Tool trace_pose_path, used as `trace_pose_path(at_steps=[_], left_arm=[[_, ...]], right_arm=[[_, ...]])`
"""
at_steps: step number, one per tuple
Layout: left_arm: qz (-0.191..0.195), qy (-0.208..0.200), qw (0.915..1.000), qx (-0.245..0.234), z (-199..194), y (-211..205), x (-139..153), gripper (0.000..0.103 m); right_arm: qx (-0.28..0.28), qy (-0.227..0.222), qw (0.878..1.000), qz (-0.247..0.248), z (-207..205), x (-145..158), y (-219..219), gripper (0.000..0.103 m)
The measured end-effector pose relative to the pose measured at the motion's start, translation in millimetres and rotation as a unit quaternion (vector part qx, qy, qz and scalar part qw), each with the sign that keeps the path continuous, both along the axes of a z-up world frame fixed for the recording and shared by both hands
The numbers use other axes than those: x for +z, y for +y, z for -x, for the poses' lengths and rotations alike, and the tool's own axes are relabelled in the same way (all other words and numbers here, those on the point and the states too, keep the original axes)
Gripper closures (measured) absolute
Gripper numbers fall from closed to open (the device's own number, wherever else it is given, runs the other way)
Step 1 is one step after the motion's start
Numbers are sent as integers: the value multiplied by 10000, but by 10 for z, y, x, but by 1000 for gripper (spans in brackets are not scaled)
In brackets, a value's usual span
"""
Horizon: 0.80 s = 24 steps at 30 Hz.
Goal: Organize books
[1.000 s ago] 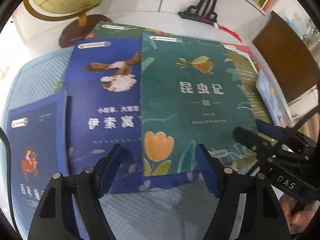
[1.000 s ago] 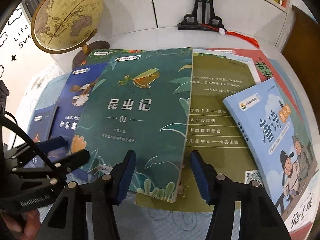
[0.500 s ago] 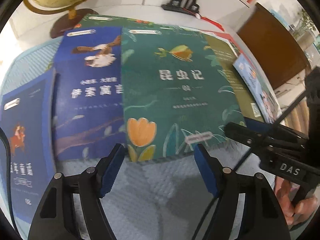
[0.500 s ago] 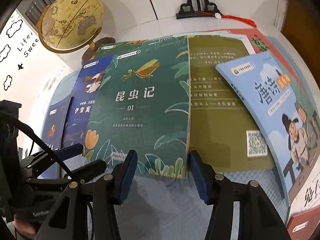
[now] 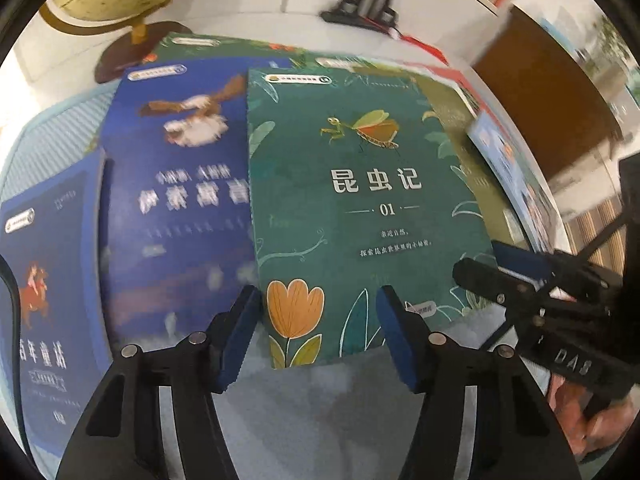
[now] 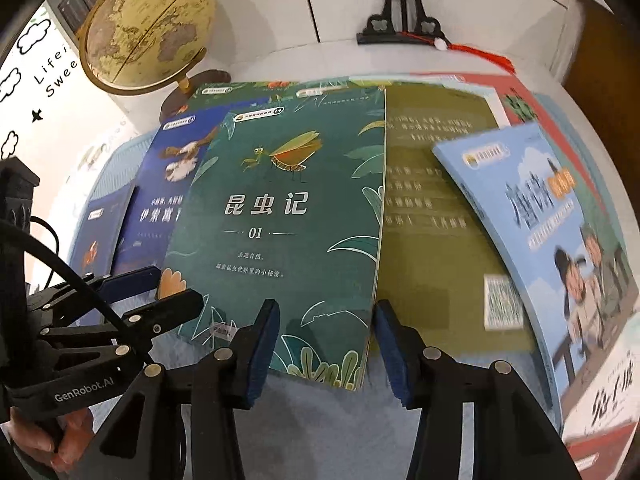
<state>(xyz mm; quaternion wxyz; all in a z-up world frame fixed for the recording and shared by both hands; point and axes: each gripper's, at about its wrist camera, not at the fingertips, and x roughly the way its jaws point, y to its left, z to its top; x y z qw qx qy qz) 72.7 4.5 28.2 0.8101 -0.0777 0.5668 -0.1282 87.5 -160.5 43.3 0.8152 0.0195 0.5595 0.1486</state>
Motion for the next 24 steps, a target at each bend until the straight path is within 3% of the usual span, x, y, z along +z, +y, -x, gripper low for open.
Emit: trace_pose_path(at_steps=[5,11,15,22,24], left_arm=[[37,169,9987,-477,280,-121,-28,46],[62,220,9992,-325,320,-88,-79,46],[269,281,9989,-278,291,-70,-124,48],[229,261,9990,-270,296,-127,-135,48],[270,274,9990,-228,312,-70,-125,48]], right_arm=[[43,425,9987,-269,302,-79,-250,55],[-369,750,9944,-641,391,-270,-577,55],[-482,722,9902,-1093,309,-325,-655,55],[-249,611,9909,-1169,322,-275,-476,60],[-219,668,9855,-1545,320,-244,-520,60]])
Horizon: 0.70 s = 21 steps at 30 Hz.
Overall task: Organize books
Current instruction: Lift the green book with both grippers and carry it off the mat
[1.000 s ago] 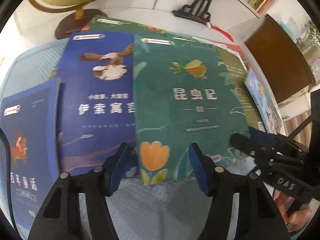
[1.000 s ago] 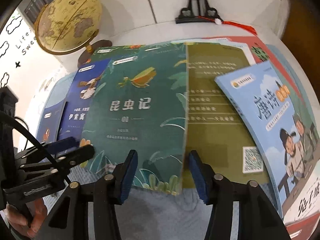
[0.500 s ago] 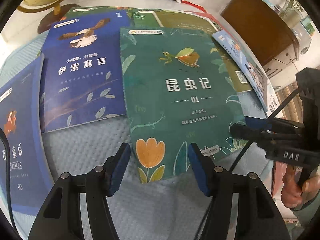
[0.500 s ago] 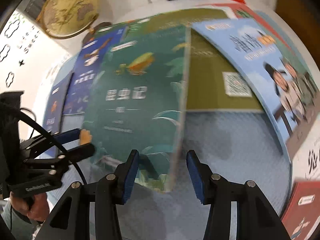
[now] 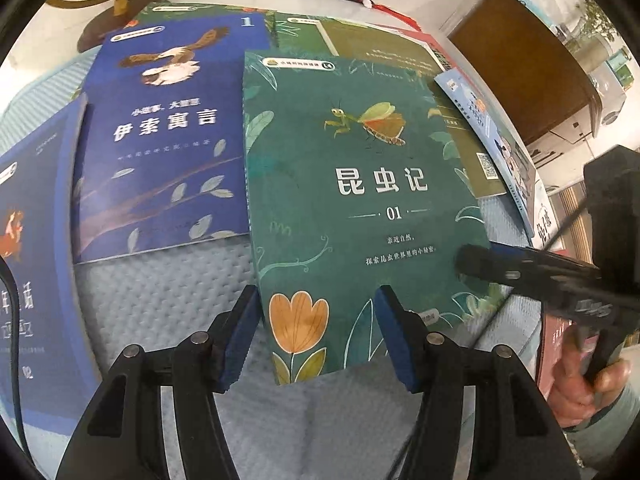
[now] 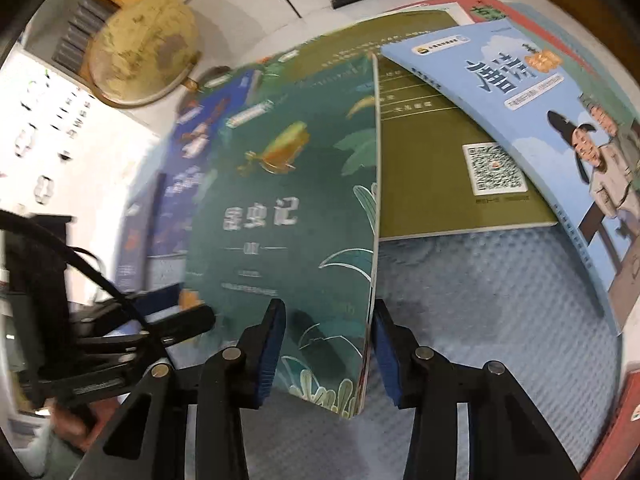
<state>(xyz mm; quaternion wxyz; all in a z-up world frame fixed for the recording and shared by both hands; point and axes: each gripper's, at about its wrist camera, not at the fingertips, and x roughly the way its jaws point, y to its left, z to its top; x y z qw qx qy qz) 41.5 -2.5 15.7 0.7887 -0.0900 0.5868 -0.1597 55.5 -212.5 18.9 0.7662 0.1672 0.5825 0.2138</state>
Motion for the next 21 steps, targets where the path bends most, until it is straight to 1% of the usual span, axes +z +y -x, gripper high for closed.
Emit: trace_pose_path(at_steps=[1,3,4,5,6,7,9,12,13,15,17,18,20,21], left_arm=[[187,64,9998,66,-2,57,-3,48],[778,282,9963,250,-25,197,-33,48],[1099,384,9926,348,-35,261,-49,48],[1275,422,9901,414,-38,287,-47,48],[1412,406,9880,477,-37,307,-25,48],[1488,333,9869,519,-29,314,19,48],[1673,175,9842,547,-8,325,116,48],[2267,58,9719,629,-1,381,220,48],[2326,58,9704,650,-14,373,223,48],[2141,49,9743,705,-66,308,201,49],[1840,66,9805,685,-101,228,151,68],[1666,99,9840,630,-132,156,105,72],[1288,86,9901,555,-143,107,60,84],[1098,89,9926,503,-164,39,26,86]], right_arm=[[-1,24,9996,-284,-5,18,-41,60],[-28,138,9954,-953,-5,39,-147,61],[-80,166,9948,-998,-20,29,-167,61],[-103,191,9953,-948,-19,18,-176,61],[-104,235,9965,-794,-40,-24,-163,61],[-88,263,9977,-625,-55,-69,-132,61],[-52,294,9984,-479,-49,-128,-90,60],[-53,247,9986,-465,-21,-130,-63,60],[-62,256,9984,-492,-23,-135,-55,60],[-90,293,9979,-579,-27,-154,-69,60],[-94,318,9975,-619,-25,-160,-88,61],[-87,330,9975,-627,-28,-159,-82,61],[-88,359,9974,-618,-15,-151,-78,60],[-101,384,9972,-626,-13,-133,-81,60]])
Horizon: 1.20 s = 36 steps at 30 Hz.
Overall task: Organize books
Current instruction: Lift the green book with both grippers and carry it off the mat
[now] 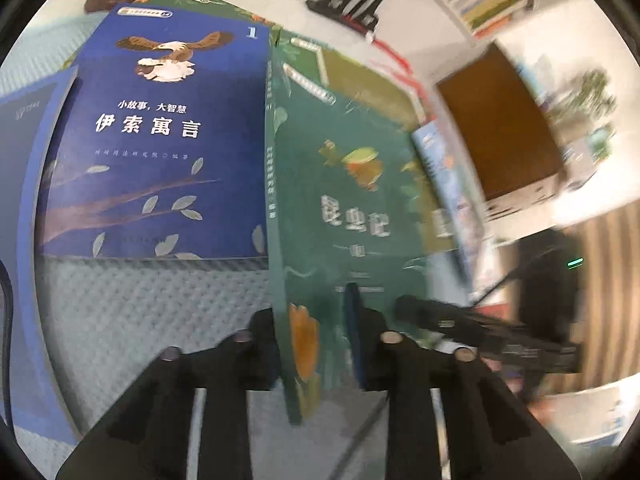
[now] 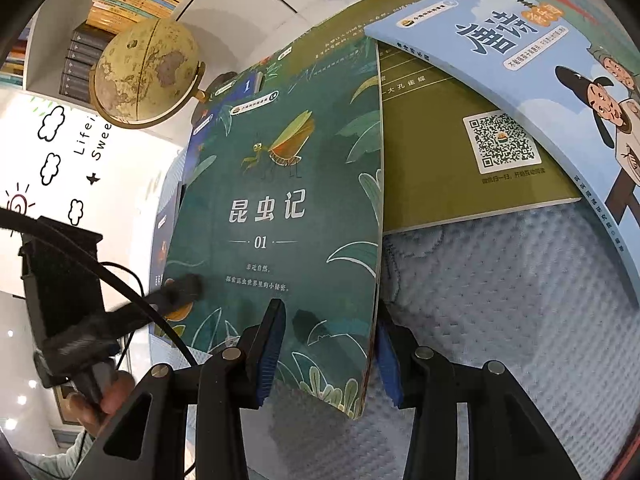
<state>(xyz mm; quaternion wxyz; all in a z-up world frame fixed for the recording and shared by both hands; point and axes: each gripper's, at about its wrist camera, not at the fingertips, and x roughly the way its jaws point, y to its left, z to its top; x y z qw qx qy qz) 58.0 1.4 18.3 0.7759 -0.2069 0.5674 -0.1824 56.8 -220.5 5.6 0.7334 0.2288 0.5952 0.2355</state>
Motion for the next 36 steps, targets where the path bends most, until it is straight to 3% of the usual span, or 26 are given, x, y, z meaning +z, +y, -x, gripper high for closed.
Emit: trace_pose_path(at_steps=[3,5,7,8,9,15,20,21,22,24,25,28,29,33,36], left_arm=[[123,58,9999,67,-14,22,7,89],[592,126,9980,157,-34,72,65,90],[1328,220,9906,223,-31,170,119,90],[1631,256,9860,228,-38,184,148,90],[1816,269,9827,225,-50,190,185,90],[2412,510,9687,276,-103,130,174,90],[2757,765,9576,326,-129,135,56,90],[2688,790,9593,354,-124,154,34,90],[2582,799,9621,362,-101,182,40,90],[2217,801,9712,337,-90,207,31,91],[2033,801,9754,286,-90,187,41,91],[1057,576,9927,-34,-55,26,122,91],[663,436,9967,-186,-28,-57,173,90],[-260,-97,9982,-539,82,-215,339,90],[-441,-375,9965,-595,173,-167,465,90]], right_arm=[[-15,23,10000,-47,26,84,-40,60],[-21,8,9999,-121,35,169,-62,58],[-107,-5,9997,-200,45,272,-105,47],[-151,10,9996,-232,46,282,-115,36],[-216,38,9990,-386,50,289,-152,33],[-442,585,9914,-1088,65,21,-268,33],[-829,967,9669,-2211,122,-247,-410,36],[-887,989,9622,-2378,118,-272,-420,46],[-950,986,9602,-2435,116,-281,-431,50],[-956,842,9654,-2274,126,-236,-463,71],[-934,789,9677,-2204,117,-206,-454,74],[-702,390,9855,-1492,107,1,-350,78],[-509,172,9930,-1054,109,110,-271,81],[129,-496,9987,77,176,362,-5,83],[538,-920,9925,600,244,542,186,82]])
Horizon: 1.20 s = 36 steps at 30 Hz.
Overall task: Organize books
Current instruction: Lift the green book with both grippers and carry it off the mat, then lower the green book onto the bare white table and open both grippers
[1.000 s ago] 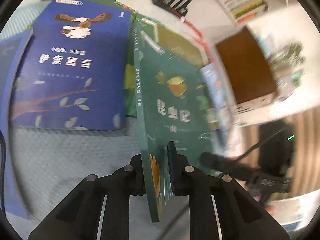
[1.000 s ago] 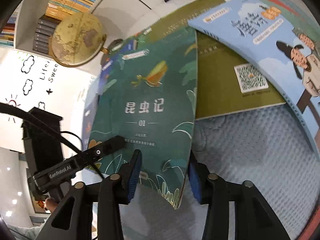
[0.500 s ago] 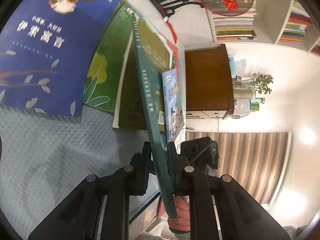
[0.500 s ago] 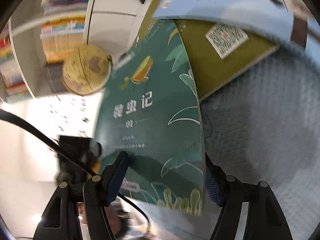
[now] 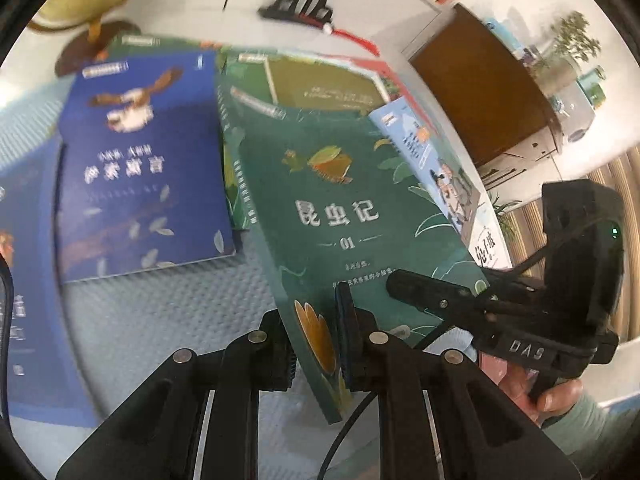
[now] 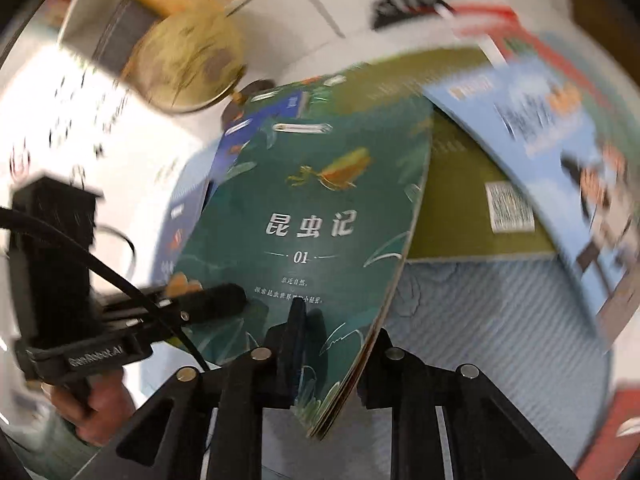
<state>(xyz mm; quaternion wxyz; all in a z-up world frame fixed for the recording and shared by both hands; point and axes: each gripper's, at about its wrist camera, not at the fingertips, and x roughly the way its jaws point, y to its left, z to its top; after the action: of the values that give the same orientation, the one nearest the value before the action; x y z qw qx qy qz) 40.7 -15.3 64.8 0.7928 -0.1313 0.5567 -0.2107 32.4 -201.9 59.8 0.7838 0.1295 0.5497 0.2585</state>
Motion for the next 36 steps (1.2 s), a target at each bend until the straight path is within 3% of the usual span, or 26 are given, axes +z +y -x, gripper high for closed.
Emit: trace_pose_path(at_steps=[4,11,17,28,36], left_arm=[[9,-258,9996,80,145,262,152,90],[155,-478,9979,397,299,805,307,90],[95,-820,9912,1034,446,1692,481,90],[-419,-665,9722,2205,356,3433,123,90],[-389,-492,9640,2583,235,4207,-159,88]], right_arm=[[517,-500,9965,428,177,262,283,83],[832,-818,9909,674,376,479,766,82],[1198,-1208,9830,692,388,712,1615,79],[1902,-1001,9762,275,-46,344,3620,79],[2024,-901,9744,383,-220,120,4513,79]])
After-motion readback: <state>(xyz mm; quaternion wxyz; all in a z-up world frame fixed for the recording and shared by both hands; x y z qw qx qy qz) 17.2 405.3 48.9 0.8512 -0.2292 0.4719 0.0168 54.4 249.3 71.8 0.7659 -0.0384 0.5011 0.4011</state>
